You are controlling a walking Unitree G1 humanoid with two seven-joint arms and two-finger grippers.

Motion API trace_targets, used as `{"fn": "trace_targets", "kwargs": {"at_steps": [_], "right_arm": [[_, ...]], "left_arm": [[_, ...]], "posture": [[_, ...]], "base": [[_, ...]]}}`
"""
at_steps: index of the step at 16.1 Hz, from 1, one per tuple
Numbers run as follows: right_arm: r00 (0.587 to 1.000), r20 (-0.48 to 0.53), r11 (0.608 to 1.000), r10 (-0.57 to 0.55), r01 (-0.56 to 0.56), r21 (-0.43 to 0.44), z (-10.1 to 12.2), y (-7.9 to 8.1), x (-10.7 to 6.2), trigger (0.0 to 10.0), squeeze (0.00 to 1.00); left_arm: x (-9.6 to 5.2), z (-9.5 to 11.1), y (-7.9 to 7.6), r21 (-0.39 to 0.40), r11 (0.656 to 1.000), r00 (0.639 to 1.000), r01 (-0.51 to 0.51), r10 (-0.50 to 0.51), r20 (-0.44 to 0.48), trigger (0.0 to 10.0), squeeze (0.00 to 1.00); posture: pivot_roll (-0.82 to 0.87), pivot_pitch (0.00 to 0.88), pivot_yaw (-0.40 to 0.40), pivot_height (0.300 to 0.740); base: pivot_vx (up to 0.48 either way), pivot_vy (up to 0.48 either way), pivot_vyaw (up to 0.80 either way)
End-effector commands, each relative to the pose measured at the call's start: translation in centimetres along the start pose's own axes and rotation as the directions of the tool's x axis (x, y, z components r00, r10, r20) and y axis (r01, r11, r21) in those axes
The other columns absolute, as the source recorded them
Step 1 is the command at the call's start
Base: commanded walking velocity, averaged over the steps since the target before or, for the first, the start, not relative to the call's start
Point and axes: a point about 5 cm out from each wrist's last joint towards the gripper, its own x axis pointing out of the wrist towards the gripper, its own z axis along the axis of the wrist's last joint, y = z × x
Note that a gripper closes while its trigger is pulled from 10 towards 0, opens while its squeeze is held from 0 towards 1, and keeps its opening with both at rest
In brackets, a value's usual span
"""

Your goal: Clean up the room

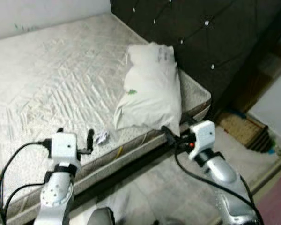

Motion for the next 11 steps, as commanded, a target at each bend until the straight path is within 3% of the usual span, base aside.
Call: {"fn": "trace_targets", "kwargs": {"at_steps": [1,11], "right_arm": [[1.000,0.007,1.000,0.006,-0.006,0.003,0.03,0.18,0.00,10.0,0.00],[1.000,0.011,0.999,0.000,0.001,-0.035,0.12,-0.05,0.27,10.0,0.00]], "left_arm": [[-0.03,-0.08,0.30,0.006,1.000,1.000,-0.004,0.004,-0.001,10.0,0.00],[0.17,-0.08,0.07,0.001,1.000,1.000,0.002,-0.002,0.006,10.0,0.00]], "posture": [[0.05,0.116,-0.060,0.740],[0.05,0.111,-0.065,0.740]], "base": [[0.000,0.000,0.00],[0.305,0.000,0.00]]}}
